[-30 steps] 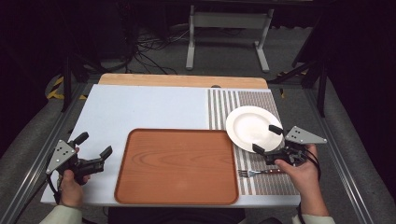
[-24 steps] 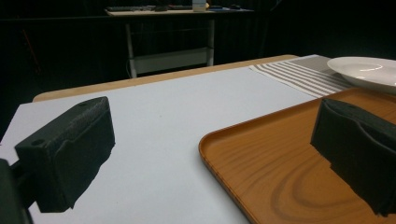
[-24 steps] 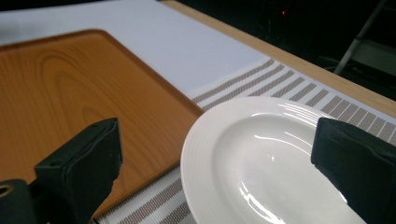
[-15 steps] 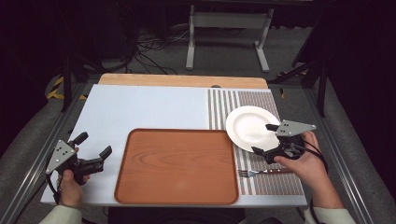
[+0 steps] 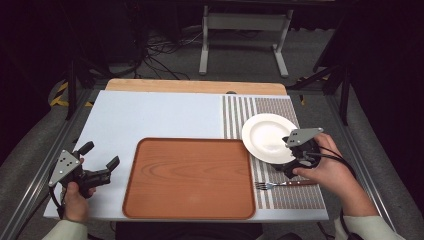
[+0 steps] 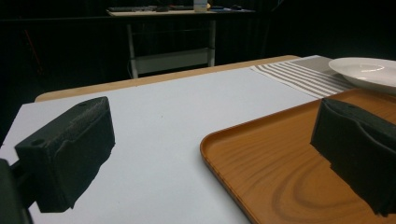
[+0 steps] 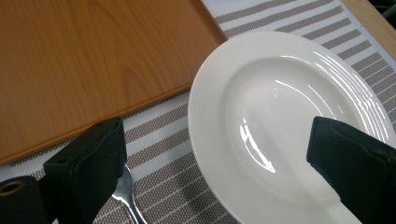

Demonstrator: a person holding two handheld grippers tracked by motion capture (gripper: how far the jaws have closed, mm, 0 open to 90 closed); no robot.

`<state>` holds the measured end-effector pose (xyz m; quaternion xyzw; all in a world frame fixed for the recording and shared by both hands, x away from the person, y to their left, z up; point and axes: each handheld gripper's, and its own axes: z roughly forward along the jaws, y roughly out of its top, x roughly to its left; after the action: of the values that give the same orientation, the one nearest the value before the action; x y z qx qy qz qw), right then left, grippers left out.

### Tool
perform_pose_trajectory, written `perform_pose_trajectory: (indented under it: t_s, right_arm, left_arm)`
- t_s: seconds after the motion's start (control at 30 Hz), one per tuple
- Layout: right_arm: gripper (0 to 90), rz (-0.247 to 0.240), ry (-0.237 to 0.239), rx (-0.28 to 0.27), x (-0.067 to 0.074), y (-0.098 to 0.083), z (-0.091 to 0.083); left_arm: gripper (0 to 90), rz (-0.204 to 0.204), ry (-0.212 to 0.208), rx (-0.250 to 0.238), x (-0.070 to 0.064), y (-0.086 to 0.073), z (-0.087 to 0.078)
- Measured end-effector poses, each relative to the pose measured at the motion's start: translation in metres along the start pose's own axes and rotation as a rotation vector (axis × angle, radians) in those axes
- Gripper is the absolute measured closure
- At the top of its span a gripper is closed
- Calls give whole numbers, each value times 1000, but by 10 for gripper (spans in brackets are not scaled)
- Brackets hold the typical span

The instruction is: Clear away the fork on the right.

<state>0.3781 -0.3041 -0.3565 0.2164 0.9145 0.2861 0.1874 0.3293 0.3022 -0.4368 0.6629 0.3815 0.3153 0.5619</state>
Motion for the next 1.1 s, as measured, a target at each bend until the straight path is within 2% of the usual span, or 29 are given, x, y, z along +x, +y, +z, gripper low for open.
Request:
perform_pose_trajectory:
  t_s: [0.13,0.2,0.27,0.8,1.1]
  right_arm:
    - [75,-37,17,74,-1,3,2]
    - [75,-45,19,91,-1,4,2]
    - [76,-58,41,121,-2,5,3]
    - [77,-99,87,236,-2,10,8]
    - [98,-122,113,323,0,8,14]
  left_arm:
    - [3,2,0,1,0,0,0]
    - [3,1,0,-2,0,0,0]
    - [3,-1,1,-3,0,0,0]
    - [3,0,1,1,0,0,0]
    - [3,0,2,1,0,0,0]
